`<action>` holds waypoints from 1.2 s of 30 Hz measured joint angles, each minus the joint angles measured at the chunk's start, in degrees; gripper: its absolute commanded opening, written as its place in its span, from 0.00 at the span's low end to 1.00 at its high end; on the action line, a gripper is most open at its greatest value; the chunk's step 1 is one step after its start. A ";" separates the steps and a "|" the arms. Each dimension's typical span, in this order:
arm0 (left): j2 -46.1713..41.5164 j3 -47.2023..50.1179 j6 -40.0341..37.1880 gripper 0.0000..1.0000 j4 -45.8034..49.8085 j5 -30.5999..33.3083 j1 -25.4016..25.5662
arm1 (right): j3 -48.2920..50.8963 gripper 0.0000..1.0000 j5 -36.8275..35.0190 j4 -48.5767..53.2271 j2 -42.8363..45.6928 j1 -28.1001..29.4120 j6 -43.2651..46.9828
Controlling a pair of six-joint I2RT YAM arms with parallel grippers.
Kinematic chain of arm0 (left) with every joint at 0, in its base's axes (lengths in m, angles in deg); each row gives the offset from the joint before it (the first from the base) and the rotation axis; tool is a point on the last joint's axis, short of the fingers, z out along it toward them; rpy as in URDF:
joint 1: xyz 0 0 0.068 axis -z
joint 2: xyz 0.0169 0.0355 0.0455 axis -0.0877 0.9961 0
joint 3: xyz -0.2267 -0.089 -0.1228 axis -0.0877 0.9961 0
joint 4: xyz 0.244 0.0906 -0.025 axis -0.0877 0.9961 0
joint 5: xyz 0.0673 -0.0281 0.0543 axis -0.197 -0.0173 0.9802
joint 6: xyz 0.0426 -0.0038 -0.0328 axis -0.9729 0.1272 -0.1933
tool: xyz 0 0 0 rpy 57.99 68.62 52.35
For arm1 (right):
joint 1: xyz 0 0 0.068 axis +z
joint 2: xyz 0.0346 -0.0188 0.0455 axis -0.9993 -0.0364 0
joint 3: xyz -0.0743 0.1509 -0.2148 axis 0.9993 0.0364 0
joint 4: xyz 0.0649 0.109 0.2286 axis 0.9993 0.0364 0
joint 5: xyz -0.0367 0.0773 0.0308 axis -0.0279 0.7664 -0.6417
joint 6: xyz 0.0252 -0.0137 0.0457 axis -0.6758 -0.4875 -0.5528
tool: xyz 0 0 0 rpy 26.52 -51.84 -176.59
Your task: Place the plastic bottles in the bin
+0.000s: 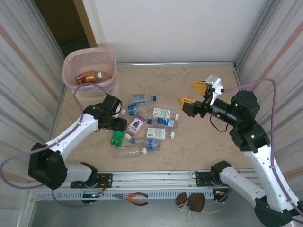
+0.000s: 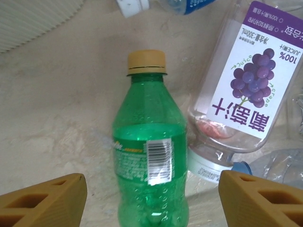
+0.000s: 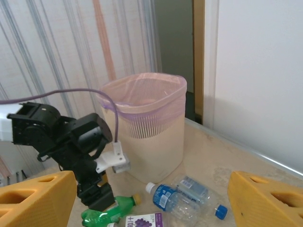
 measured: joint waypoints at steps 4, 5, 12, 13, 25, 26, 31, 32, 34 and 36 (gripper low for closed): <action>2.25 0.72 0.00 0.74 -2.10 0.00 -0.28 | -0.04 0.81 0.00 0.02 -0.04 0.11 0.00; 2.64 0.96 0.02 0.73 -2.45 0.00 -0.50 | -0.04 0.81 0.00 0.02 -0.04 0.11 0.00; 5.44 2.91 0.00 0.73 -4.66 -0.39 -1.62 | -0.04 0.81 -0.02 0.02 -0.07 0.13 0.00; 5.97 3.02 0.00 0.73 -4.94 -0.72 -1.70 | -0.04 0.81 -0.02 0.02 -0.07 0.15 0.00; 9.03 3.13 0.04 0.73 -6.60 -2.16 -1.77 | -0.07 0.81 -0.09 0.04 -0.37 0.26 0.00; 9.18 3.13 0.07 0.72 -6.58 -2.14 -1.77 | -0.07 0.81 -0.15 0.02 -0.35 0.26 0.00; 10.25 3.13 0.46 0.71 -6.56 -2.16 -1.77 | -0.07 0.81 -0.26 0.04 -0.26 0.28 0.00; 10.47 3.13 0.63 0.70 -6.58 -2.16 -1.77 | -0.07 0.81 -0.28 0.04 -0.24 0.35 0.00; 10.93 3.13 0.98 0.70 -6.56 -2.16 -1.77 | -0.07 0.81 -0.28 0.04 -0.11 0.50 0.00; 11.23 3.13 1.36 0.69 -6.56 -2.14 -1.77 | -0.07 0.81 -0.31 0.04 0.13 0.52 0.00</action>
